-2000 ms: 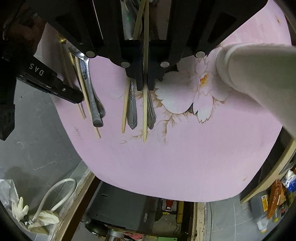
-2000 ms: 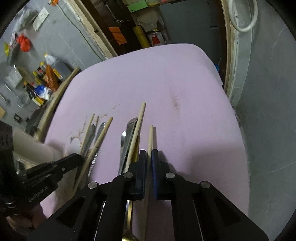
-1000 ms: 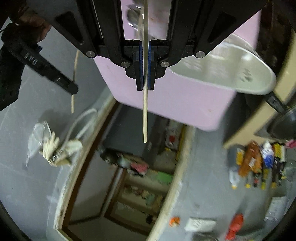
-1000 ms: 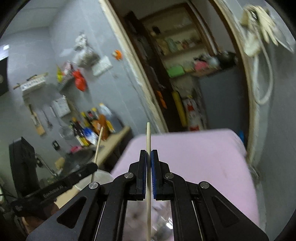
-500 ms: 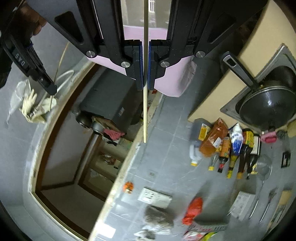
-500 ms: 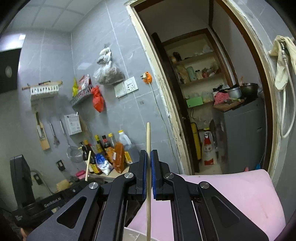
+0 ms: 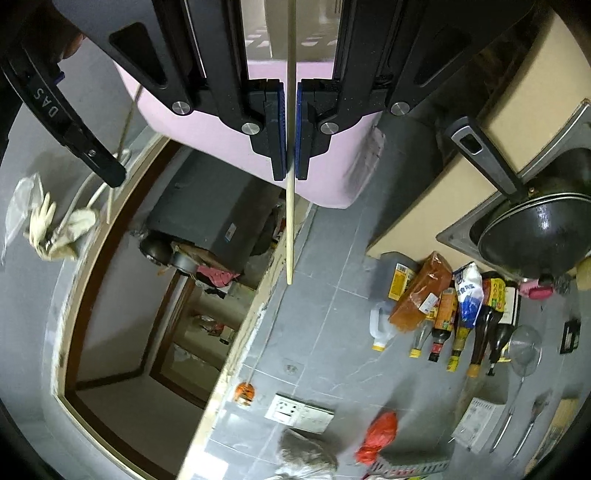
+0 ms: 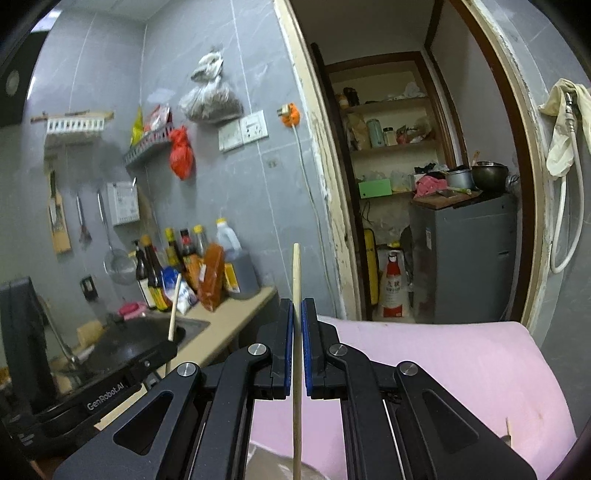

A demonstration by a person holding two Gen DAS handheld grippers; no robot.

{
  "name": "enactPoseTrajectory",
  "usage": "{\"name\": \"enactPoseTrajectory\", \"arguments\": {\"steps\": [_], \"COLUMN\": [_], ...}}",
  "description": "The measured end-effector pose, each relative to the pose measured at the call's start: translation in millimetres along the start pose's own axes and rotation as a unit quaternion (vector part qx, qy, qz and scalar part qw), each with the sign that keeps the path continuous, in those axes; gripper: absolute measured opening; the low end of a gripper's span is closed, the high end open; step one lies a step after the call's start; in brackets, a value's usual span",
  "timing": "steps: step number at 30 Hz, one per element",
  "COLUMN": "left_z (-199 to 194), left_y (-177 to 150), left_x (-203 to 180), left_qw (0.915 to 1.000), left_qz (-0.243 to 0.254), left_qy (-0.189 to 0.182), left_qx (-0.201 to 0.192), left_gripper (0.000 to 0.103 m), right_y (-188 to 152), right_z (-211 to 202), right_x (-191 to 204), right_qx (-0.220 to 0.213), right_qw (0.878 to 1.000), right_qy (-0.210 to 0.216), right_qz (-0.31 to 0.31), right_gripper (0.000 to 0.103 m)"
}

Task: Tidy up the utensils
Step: 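Lower the left chopstick into the white basket while the right gripper lowers its chopstick there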

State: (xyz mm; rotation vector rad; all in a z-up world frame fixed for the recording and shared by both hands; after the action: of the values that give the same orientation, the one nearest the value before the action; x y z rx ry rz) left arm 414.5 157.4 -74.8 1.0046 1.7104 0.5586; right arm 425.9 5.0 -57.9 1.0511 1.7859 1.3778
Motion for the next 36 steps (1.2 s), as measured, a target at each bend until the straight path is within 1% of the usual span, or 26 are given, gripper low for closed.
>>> {"name": "enactPoseTrajectory", "arguments": {"steps": [5,10,15,19,26,32,36], "left_z": [5.7,6.3,1.4,-1.4,-12.9,-16.4,-18.2], "left_y": [-15.0,-28.3,-38.8,-41.0,-32.5,-28.1,-25.6], "left_x": [1.5,4.3,4.9,7.9,19.2,27.7,26.7], "left_qw": [0.9995,0.9983,0.9968,0.9971,0.9985,0.9978,0.9977], "left_qz": [0.028,0.049,0.066,0.054,0.011,-0.016,-0.014], "left_qy": [0.002,0.006,0.012,0.010,0.004,0.003,0.003], "left_qx": [0.011,0.030,0.043,0.053,0.054,0.065,0.067], "left_gripper": [0.003,0.003,0.003,0.003,0.003,0.003,0.003], "right_y": [-12.3,-20.7,-24.3,-22.2,-21.0,-26.1,-26.7], "right_z": [3.1,1.4,-2.6,-4.4,-7.0,-13.2,-19.9], "right_x": [4.9,7.3,7.2,4.4,6.8,9.1,9.6], "right_qx": [0.018,0.030,0.034,0.030,0.030,0.035,0.035], "right_qw": [1.000,1.000,0.999,0.999,0.999,0.998,0.998], "right_qy": [0.002,0.004,0.019,0.030,0.034,0.036,0.036], "right_qz": [-0.008,-0.006,0.008,0.029,0.025,0.026,0.029], "right_gripper": [0.003,0.003,0.003,0.003,0.003,0.004,0.004]}}
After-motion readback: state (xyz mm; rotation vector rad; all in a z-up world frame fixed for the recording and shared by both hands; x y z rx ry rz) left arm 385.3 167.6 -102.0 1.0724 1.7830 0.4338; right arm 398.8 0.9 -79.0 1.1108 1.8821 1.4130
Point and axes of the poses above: each gripper's, at about its wrist camera, not at the fingertips, and z roughly the way its jaws point, x to its left, y to its top, the point moved 9 cm from there along z, roughly the way its jaws point, and after that the axes turned 12 degrees about -z, right-handed, at the moved point
